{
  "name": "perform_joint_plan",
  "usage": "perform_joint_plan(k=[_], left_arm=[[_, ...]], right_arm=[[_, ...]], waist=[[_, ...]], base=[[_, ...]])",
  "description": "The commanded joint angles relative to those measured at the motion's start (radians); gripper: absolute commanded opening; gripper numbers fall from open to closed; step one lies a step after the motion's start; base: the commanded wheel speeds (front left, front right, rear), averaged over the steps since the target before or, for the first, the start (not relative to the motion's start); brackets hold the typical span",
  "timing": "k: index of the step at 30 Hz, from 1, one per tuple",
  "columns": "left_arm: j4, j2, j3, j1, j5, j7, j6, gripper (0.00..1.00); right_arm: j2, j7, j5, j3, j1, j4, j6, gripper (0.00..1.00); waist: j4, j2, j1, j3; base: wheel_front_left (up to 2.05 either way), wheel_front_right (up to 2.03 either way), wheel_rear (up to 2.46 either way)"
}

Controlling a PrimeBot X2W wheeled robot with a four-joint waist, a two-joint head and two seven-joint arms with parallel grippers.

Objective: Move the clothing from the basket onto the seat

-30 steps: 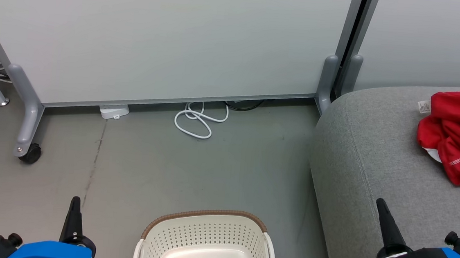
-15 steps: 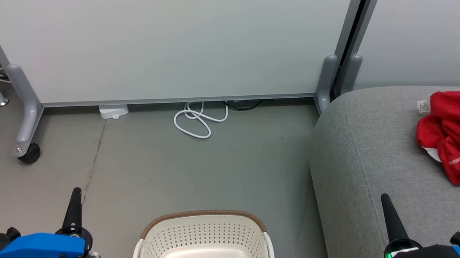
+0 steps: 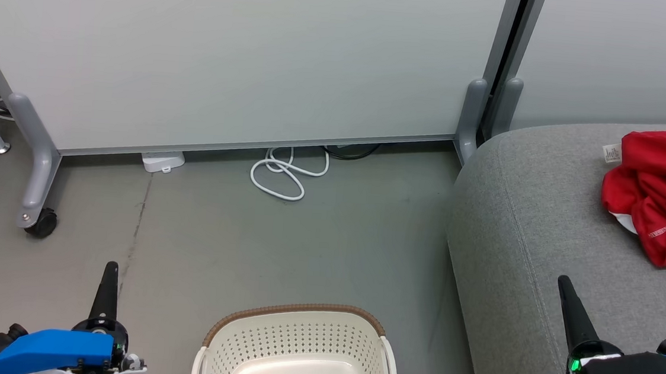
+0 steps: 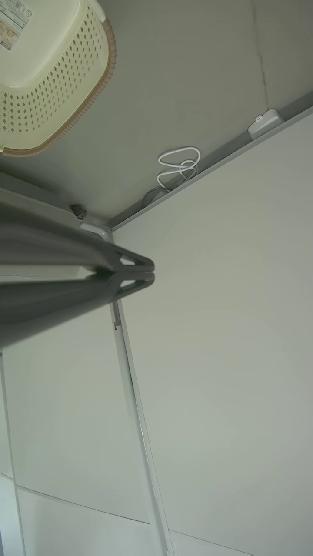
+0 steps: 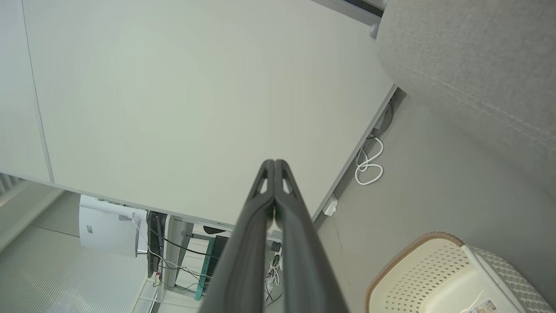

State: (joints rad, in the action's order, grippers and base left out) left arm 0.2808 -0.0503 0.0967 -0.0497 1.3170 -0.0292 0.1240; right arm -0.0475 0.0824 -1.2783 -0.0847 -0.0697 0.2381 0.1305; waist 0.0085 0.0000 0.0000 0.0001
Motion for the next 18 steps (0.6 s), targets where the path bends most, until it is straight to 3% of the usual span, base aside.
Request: perform_joint_plan(k=[1,18], left_arm=[[-0.011,-0.001,0.007,-0.028,0.015,-0.006,0.007,0.00],[-0.023,-0.001,0.012,-0.045,0.140,-0.042,0.009,0.00]], right_arm=[[-0.004,0.003,-0.018,-0.004,-0.022,-0.004,0.000,0.00],[-0.004,0.016,-0.160,-0.016,-0.034,0.001,0.000,0.00]], waist=[[0.000,0.0000,0.0000,0.000],[-0.003,0.0000,0.0000,0.001]], base=[[0.00,0.00,0.00],[0.00,0.00,0.00]])
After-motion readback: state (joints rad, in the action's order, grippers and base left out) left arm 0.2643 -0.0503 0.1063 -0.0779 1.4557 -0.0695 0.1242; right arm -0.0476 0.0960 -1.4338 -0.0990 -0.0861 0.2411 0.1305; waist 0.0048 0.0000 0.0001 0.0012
